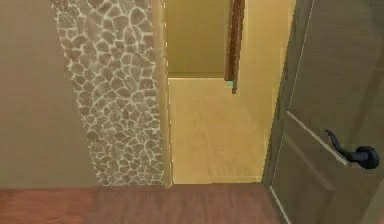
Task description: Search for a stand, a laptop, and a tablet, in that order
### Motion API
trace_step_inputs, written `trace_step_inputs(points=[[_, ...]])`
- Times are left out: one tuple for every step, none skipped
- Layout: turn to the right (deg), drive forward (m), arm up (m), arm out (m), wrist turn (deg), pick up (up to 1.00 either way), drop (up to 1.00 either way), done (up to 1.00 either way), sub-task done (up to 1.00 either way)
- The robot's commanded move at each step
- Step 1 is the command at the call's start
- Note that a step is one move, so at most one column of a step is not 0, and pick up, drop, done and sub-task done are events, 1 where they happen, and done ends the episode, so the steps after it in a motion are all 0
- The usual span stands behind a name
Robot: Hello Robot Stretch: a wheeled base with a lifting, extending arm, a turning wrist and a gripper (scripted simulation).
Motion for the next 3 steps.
trace_step_inputs(points=[[0.0, 0.90, 0.00, 0.00, 0.0, 0.00, 0.00, 0.00, 0.00], [6.0, 0.00, 0.00, 0.00, 0.0, 0.00, 0.00, 0.00, 0.00], [0.0, 1.00, 0.00, 0.00, 0.0, 0.00, 0.00, 0.00, 0.00]])
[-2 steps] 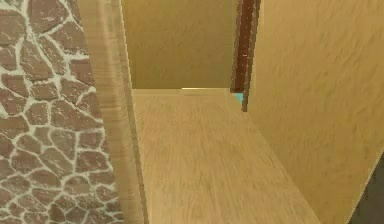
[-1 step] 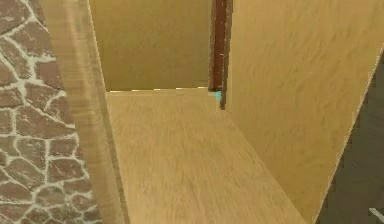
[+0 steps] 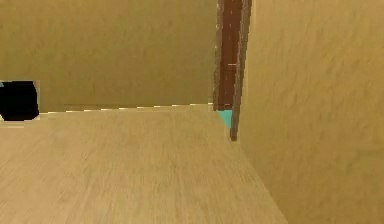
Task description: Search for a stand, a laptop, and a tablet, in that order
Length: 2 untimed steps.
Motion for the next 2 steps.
trace_step_inputs(points=[[0.0, 1.00, 0.00, 0.00, 0.0, 0.00, 0.00, 0.00, 0.00], [3.0, 0.00, 0.00, 0.00, 0.0, 0.00, 0.00, 0.00, 0.00]])
